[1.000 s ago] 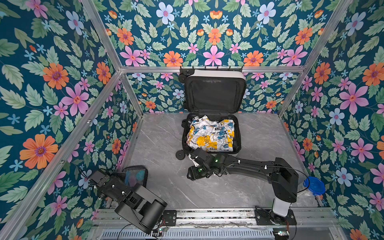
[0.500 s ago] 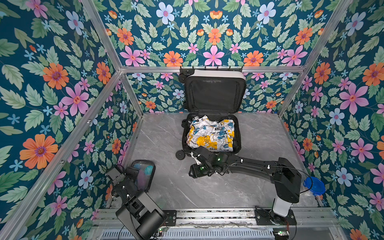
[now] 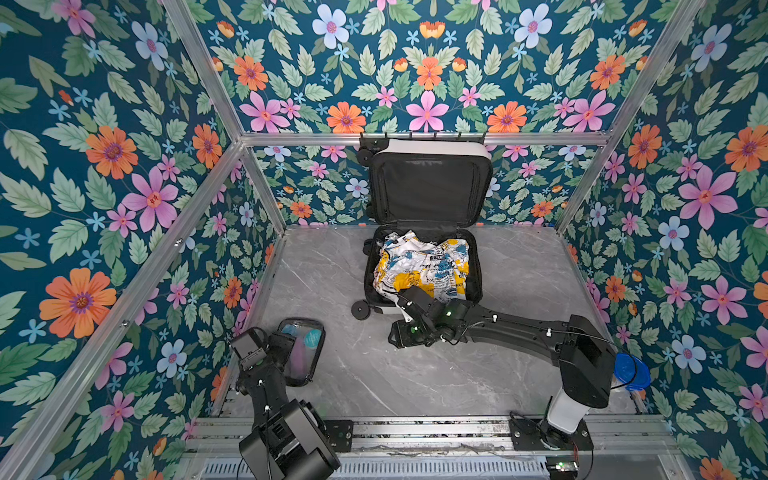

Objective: Pack the luggage

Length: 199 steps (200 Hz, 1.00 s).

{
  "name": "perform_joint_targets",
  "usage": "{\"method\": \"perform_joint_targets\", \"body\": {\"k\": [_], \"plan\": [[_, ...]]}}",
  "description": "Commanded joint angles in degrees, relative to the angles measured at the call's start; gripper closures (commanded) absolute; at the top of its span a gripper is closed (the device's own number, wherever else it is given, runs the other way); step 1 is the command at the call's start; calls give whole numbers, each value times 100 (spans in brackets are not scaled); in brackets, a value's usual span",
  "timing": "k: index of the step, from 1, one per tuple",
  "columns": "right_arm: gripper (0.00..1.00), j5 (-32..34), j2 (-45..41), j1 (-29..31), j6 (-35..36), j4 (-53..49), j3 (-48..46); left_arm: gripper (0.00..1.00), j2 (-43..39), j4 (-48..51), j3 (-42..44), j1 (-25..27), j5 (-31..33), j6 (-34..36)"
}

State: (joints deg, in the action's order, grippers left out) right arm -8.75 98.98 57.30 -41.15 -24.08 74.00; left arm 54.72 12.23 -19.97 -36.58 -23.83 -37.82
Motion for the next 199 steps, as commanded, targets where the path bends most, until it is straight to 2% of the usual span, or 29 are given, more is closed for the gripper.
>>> {"method": "perform_joint_targets", "body": {"k": [1,20,40,65,98,144,161,177,199], "plan": [[50,93,-72,-30,-20,50,-26,30,-273,965,-115,92,-351,-113],[50,93,-89,-79,13,8,-17,30,-601,1443,-545,192,-327,-7],[50,93,-133,-116,43,-1,5,25,-735,1724,-1061,195,32,153],[49,63,-160,-114,67,-1,53,23,-327,1700,-1386,186,191,162],[48,-42,-225,-115,26,146,-75,24,406,1107,-1422,177,279,-132],[47,-162,-320,-118,46,213,-210,24,663,911,-1743,177,1376,38],[47,-162,-292,-116,93,194,-176,21,846,842,-1794,171,1691,150],[47,-188,-254,-114,133,176,-91,21,1222,706,-1725,162,1672,205],[47,-206,-212,-125,170,158,-2,24,1673,488,-1522,160,1336,167]]}}
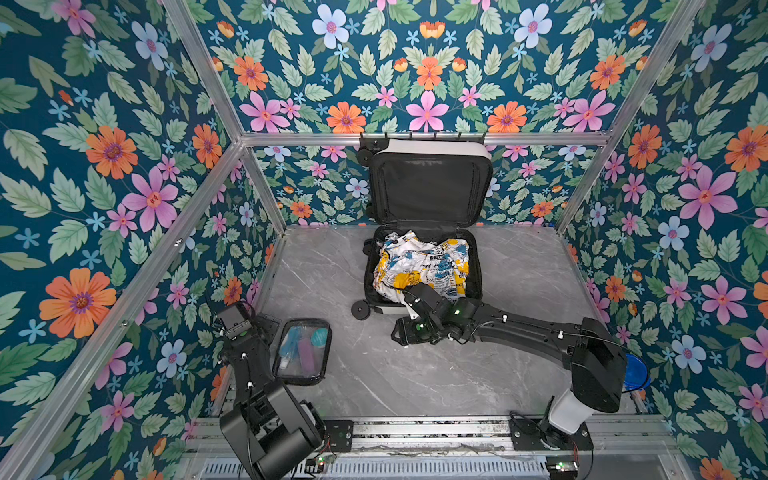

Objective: Pack the luggage

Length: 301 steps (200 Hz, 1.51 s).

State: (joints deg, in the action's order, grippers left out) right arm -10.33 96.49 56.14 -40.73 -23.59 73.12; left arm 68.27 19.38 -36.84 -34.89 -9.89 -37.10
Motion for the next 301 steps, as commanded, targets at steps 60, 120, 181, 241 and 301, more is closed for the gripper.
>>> {"method": "perform_joint_targets", "body": {"k": [60,120,181,241,301], "plan": [[47,-110,82,-168,185,152,79,25,-831,-65,984,295,-426,-142],[47,-109,107,-249,278,136,183,24,-2792,1232,1679,492,-1020,-333],[47,-276,159,-428,123,369,29,26,-3215,2034,1615,903,-1812,-267],[47,-399,291,-483,-13,398,138,27,-3129,2546,792,1222,-1549,78],[46,-641,419,-483,-163,575,246,24,-2369,2188,-357,1201,-847,494]]}}
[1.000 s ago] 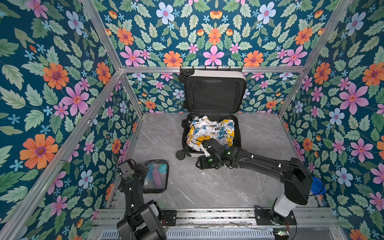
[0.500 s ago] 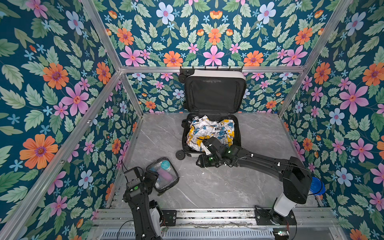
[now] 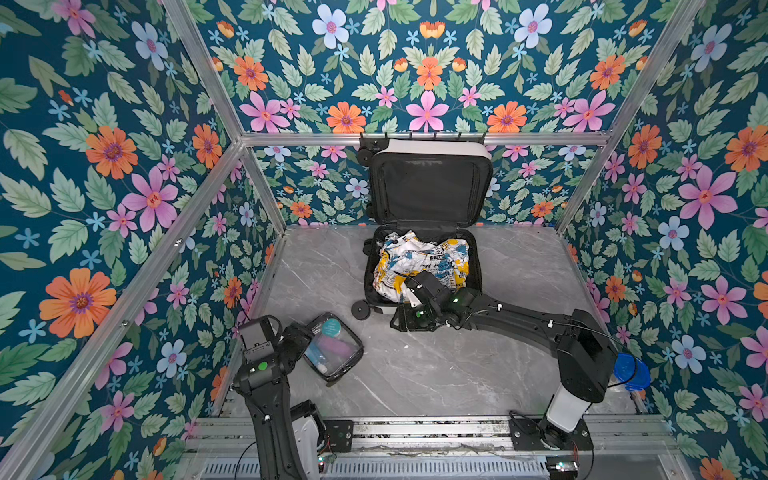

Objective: Pack the luggage

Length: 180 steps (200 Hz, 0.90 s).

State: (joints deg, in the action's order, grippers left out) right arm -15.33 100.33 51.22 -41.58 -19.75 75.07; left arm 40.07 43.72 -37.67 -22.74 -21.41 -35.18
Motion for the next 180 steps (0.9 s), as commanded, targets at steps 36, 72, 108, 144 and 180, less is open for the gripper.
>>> {"method": "perform_joint_targets", "body": {"k": [36,72,108,144,180], "plan": [[46,-221,76,159,-207,353,-27,26,1697,-1166,-1002,-22,231,51],[46,-123,7,342,-263,357,-139,27,3241,-1811,-1542,-29,660,104],[46,46,-226,423,-269,322,-368,32,4439,-2264,-1515,-29,616,193],[46,74,-370,424,-336,455,-689,32,4650,-2518,-1286,-13,356,235],[46,101,-379,380,-313,451,-729,32,4415,-2464,-821,39,86,367]]}}
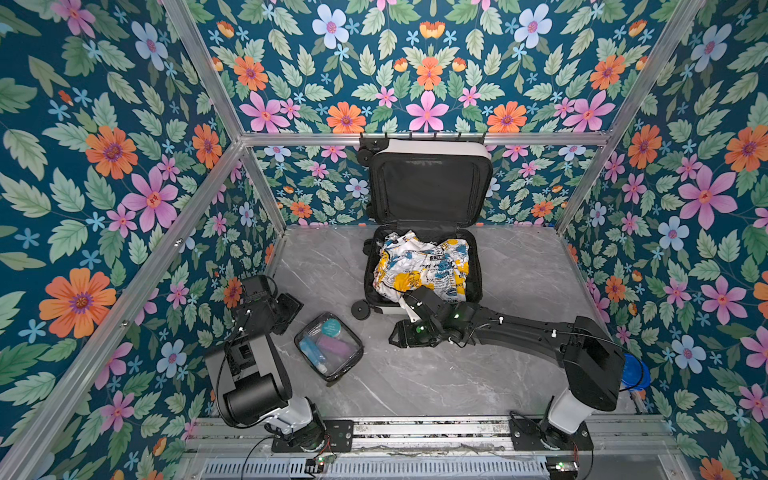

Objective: Pack the luggage

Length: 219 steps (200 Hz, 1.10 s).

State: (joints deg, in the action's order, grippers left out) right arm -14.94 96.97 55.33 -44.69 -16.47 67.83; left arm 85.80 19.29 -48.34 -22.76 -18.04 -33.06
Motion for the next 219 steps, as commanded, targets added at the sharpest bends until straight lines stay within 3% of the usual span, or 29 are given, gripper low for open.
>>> {"method": "perform_joint_targets", "body": {"k": [1,60,170,219], "plan": [[46,62,-44,-35,-4,125,-6,32,-168,-17,259,43,-256,157],[45,14,-117,-190,-39,359,-196,31,-980,117,1107,364,-750,96],[45,-471,-372,-813,-480,1086,-1028,28,-3336,556,2273,1779,-1135,-1289],[46,-630,-423,-871,-920,1327,-1408,30,-3244,-35,2524,2785,-1248,-1881]]}}
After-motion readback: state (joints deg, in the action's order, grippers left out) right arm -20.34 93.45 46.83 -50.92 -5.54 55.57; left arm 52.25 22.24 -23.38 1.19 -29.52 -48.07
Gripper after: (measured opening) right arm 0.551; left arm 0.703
